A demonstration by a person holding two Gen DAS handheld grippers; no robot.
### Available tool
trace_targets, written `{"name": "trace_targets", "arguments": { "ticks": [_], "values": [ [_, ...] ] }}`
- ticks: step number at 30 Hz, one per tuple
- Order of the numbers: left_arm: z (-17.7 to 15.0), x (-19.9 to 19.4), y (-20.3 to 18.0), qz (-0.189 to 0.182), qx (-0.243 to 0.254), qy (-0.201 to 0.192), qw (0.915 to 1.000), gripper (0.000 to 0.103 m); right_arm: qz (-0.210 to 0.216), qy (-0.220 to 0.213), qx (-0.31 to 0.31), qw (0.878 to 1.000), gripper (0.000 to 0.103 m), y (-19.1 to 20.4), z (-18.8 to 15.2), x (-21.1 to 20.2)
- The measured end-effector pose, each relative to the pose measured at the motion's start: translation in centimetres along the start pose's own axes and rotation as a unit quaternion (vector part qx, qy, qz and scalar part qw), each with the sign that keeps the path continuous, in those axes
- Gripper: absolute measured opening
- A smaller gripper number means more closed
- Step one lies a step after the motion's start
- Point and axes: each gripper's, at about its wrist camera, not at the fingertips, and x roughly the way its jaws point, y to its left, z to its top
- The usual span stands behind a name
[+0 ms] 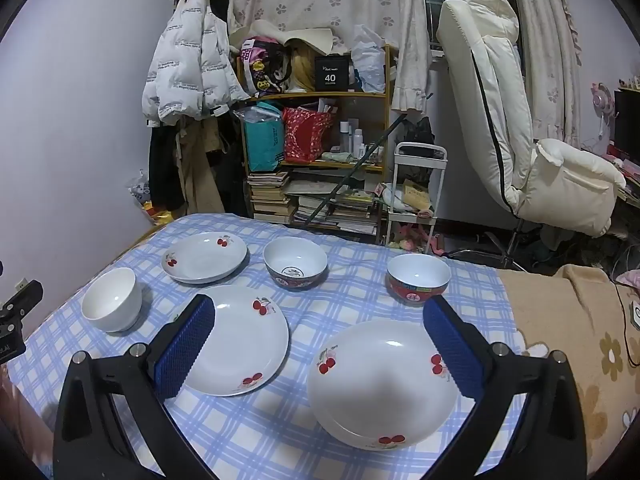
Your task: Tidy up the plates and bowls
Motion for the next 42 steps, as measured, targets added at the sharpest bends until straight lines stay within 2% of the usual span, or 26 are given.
{"name": "trace_targets", "arguments": {
  "ticks": [42],
  "values": [
    [-0.01, 0.13, 0.22, 0.002, 0.01, 0.004, 0.9999, 0.102, 0.0, 0.002, 0.0, 1.0, 0.103, 0.04, -0.04, 0.19]
  ]
}}
